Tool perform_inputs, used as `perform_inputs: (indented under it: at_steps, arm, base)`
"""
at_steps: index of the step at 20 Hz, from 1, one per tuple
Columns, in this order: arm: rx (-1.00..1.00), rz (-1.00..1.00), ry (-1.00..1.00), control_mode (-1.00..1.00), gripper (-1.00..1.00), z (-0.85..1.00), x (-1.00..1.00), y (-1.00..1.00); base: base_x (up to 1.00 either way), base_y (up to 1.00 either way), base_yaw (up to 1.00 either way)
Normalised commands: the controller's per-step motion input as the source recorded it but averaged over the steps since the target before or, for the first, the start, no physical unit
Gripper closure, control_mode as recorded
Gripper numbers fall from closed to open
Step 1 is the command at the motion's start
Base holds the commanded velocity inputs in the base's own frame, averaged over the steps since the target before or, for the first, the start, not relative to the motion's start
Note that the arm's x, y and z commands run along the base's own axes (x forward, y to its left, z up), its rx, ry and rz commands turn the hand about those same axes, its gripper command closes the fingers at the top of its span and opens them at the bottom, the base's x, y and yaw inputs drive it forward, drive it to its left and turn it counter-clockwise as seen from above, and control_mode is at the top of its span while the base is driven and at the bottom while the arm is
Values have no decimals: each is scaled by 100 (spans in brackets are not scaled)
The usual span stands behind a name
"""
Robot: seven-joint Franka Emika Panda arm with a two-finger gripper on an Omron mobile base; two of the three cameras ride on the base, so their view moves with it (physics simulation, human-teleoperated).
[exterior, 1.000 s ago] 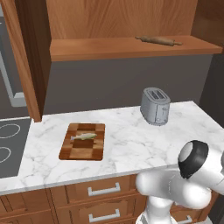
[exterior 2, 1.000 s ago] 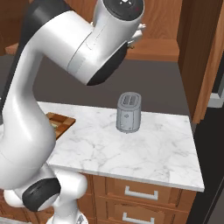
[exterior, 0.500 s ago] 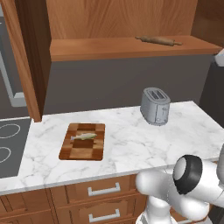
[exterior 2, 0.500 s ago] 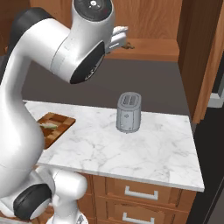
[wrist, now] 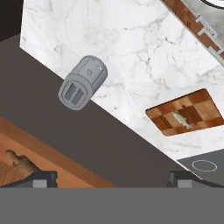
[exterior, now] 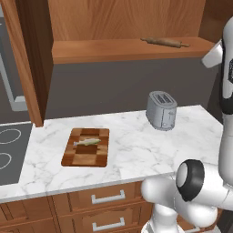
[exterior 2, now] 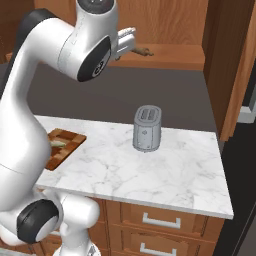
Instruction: Open the cabinet, retrieve the rolling pin, and place it next to the meat on the cutting board to prepare for tenderizing.
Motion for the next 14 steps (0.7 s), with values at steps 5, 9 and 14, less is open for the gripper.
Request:
perform_inputs:
  at_steps: [5, 9, 14]
  arm:
    - [0, 0, 7, -100, -100, 0, 43, 9]
    - [0, -3, 9, -100, -100, 0, 45, 0]
    - [0, -3, 7, -100, -100, 6, 46, 2]
  base:
    - [0, 0, 0]
    - [0, 0, 0]
    - [0, 0, 0]
